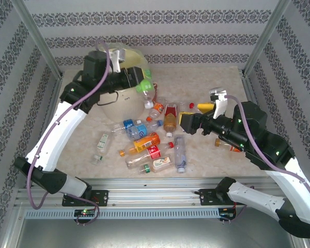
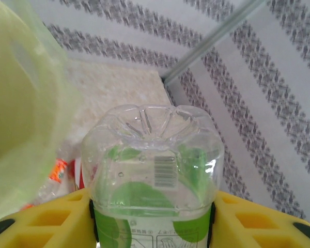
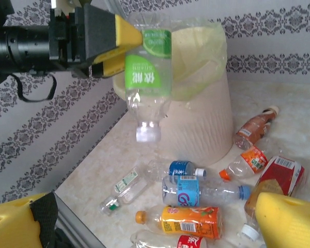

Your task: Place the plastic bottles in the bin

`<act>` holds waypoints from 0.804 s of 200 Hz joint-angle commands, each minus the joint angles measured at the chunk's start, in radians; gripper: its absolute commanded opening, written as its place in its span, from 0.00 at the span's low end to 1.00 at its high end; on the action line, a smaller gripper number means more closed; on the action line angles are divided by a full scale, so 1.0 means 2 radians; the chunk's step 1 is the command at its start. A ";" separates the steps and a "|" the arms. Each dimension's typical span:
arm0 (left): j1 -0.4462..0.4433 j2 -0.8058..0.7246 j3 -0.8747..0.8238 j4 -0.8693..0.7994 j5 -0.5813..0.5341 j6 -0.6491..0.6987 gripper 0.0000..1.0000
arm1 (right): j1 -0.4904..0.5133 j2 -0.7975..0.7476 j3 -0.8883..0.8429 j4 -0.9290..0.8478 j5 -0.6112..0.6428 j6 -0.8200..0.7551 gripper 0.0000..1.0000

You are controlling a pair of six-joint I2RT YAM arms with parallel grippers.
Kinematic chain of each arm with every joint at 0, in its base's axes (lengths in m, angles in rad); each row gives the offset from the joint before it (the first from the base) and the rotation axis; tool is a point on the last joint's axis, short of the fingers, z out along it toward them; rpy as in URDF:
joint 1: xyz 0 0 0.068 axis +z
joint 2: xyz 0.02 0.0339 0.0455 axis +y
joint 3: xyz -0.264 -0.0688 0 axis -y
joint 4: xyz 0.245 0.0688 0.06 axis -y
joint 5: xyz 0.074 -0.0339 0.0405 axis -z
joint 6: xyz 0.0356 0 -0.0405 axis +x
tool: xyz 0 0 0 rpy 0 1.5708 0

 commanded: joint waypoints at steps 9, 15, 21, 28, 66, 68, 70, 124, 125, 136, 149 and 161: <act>0.051 0.022 0.067 -0.025 0.020 0.007 0.51 | -0.005 0.016 0.022 0.000 -0.003 -0.024 0.98; 0.061 0.028 0.076 -0.025 0.020 0.004 0.51 | -0.005 0.018 0.025 -0.002 -0.004 -0.025 0.98; 0.070 0.032 0.085 -0.027 0.019 0.002 0.51 | -0.005 0.020 0.026 -0.004 -0.003 -0.025 0.98; 0.083 0.038 0.094 -0.029 0.016 0.000 0.51 | -0.005 0.021 0.029 -0.007 0.001 -0.025 0.98; 0.148 0.069 0.122 -0.036 0.009 -0.009 0.50 | -0.006 0.018 0.035 -0.021 0.009 -0.023 0.98; 0.149 0.070 0.123 -0.036 0.007 -0.007 0.50 | -0.005 0.018 0.035 -0.021 0.009 -0.023 0.98; 0.151 0.071 0.124 -0.037 0.005 -0.005 0.50 | -0.005 0.017 0.035 -0.022 0.009 -0.023 0.98; 0.161 0.117 0.123 -0.035 -0.033 0.088 0.47 | -0.005 0.003 0.025 -0.049 0.037 -0.021 0.98; 0.161 0.118 0.123 -0.035 -0.033 0.089 0.47 | -0.005 0.002 0.025 -0.049 0.037 -0.021 0.98; 0.160 0.128 0.125 -0.043 -0.033 0.106 0.47 | -0.005 0.000 0.022 -0.055 0.042 -0.021 0.98; 0.160 0.136 0.121 -0.050 -0.039 0.122 0.47 | -0.006 -0.002 0.020 -0.061 0.046 -0.020 0.98; 0.160 0.142 0.116 -0.052 -0.044 0.135 0.48 | -0.006 -0.004 0.018 -0.066 0.047 -0.020 0.98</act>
